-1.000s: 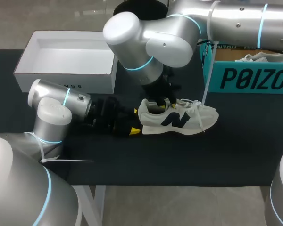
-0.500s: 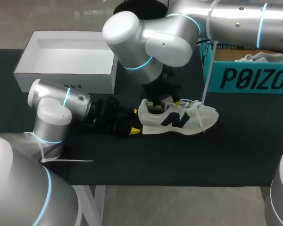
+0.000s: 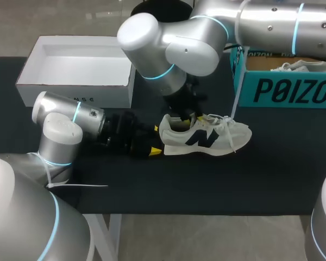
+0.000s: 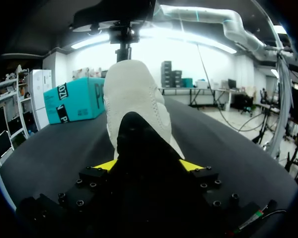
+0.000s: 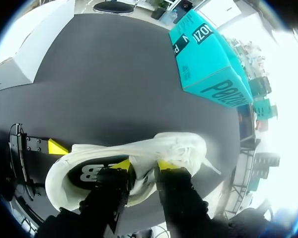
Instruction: Take the shoe out of the shoebox, open the shoe tongue, remove and reinsert the insole, then place the shoe into the shoebox
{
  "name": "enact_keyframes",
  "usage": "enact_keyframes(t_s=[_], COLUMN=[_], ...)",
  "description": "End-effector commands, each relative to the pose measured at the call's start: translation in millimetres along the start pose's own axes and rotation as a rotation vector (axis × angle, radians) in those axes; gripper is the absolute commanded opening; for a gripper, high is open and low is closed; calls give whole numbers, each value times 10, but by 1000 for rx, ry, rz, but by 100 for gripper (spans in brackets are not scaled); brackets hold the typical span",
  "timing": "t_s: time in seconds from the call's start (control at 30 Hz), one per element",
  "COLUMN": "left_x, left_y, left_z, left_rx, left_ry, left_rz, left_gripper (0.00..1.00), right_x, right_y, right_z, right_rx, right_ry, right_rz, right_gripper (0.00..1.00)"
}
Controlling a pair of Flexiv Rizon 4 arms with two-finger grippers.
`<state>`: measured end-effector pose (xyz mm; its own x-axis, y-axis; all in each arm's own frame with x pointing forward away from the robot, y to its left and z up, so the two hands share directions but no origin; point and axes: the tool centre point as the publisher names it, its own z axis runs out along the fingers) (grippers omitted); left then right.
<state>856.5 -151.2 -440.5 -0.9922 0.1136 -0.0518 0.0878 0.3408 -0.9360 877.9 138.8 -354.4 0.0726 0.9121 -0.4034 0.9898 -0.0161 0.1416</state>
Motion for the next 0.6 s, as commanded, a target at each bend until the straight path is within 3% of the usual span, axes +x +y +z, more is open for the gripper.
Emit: enact_keyframes(t_s=[0.03, 0.6], left_x=[-7, -7], left_y=[25, 25], left_z=[9, 9], left_rx=[-1, -1], left_ry=[1, 1], left_rz=[-1, -1], left_gripper=[0, 0], right_x=[15, -175], right_y=[17, 39], right_z=[15, -41], right_rx=[3, -7], right_ry=[0, -2], right_rz=[0, 36], right_gripper=[21, 20])
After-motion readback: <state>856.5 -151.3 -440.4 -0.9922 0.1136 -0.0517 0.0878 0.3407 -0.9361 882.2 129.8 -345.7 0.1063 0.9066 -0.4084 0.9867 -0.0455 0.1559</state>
